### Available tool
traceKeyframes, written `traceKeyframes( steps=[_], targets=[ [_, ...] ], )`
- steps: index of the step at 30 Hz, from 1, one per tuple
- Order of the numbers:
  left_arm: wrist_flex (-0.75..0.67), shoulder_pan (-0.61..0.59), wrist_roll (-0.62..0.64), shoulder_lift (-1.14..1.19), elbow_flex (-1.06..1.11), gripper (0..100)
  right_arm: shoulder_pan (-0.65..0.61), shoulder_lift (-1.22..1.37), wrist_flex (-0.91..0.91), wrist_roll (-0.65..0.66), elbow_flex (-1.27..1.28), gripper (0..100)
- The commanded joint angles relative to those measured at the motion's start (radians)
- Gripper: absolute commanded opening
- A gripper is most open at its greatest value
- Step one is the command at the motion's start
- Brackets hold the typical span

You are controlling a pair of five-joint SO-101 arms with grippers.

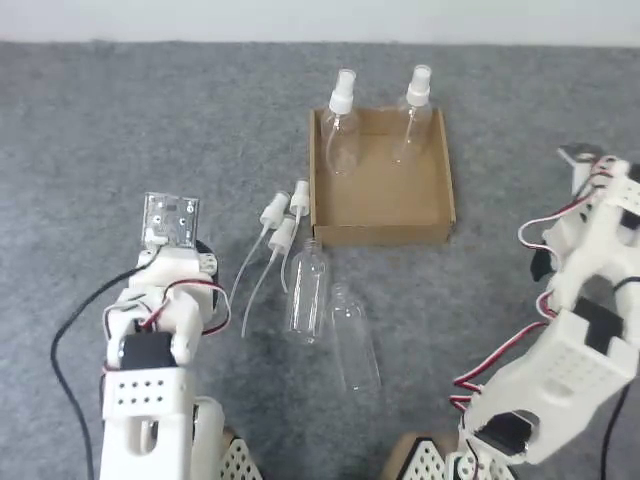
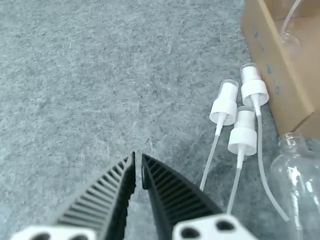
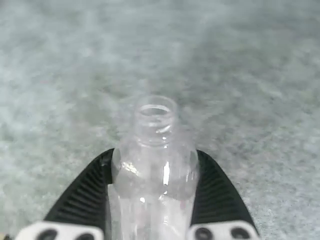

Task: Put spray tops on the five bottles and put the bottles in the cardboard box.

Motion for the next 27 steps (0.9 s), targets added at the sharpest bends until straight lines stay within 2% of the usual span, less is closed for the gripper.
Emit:
traceKeyframes(
  steps=[1, 7, 12, 20, 27],
  targets=[
    [0.055, 0.002, -0.003, 0.166, -0.179, 1, -0.102, -0.229, -0.021, 0.037, 0.120, 0.6],
    [0.132, 0.041, -0.127, 0.551, -0.498, 1, -0.168, -0.615, -0.266, 0.041, 0.585, 0.6],
    [0.186, 0.106, -0.133, 0.884, -0.802, 12, -0.263, -0.885, -0.286, 0.097, 0.839, 0.6],
    [0.201, 0.195, -0.130, 1.367, -1.224, 13, -0.283, -1.133, -0.185, 0.103, 0.968, 0.6],
    [0.201, 0.222, -0.130, 1.596, -1.395, 13, -0.283, -1.153, -0.182, 0.147, 1.016, 0.9]
  ],
)
